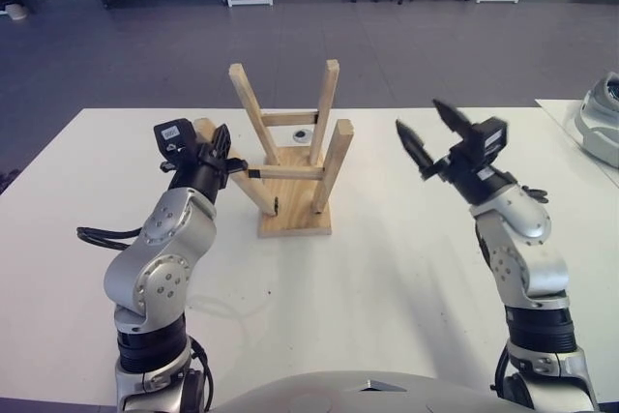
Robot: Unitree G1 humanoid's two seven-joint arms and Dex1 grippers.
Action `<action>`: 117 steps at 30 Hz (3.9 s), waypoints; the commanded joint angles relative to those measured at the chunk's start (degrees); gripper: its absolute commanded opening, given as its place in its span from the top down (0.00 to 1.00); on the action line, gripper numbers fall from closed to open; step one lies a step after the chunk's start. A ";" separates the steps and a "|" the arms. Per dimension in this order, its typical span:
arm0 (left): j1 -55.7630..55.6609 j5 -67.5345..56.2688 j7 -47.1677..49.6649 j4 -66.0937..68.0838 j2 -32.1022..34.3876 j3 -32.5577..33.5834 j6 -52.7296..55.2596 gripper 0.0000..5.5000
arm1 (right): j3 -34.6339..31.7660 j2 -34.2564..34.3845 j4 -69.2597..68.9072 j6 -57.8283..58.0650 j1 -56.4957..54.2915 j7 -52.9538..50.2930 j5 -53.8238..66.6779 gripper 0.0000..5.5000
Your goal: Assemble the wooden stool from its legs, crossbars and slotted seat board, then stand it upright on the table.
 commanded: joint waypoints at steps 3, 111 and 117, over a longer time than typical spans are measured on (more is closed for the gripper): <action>2.14 4.53 0.82 2.74 -1.14 -2.42 3.75 0.81 | 14.08 4.36 -12.84 18.60 -14.40 -12.86 -6.28 0.30; -11.43 8.57 -38.72 27.89 11.59 13.45 -23.56 0.30 | 10.69 2.00 34.92 5.45 -26.89 20.35 -13.14 0.30; -1.52 13.69 -38.17 32.80 12.86 16.38 -29.05 0.30 | 16.79 1.79 11.36 12.02 -18.43 33.83 0.14 0.30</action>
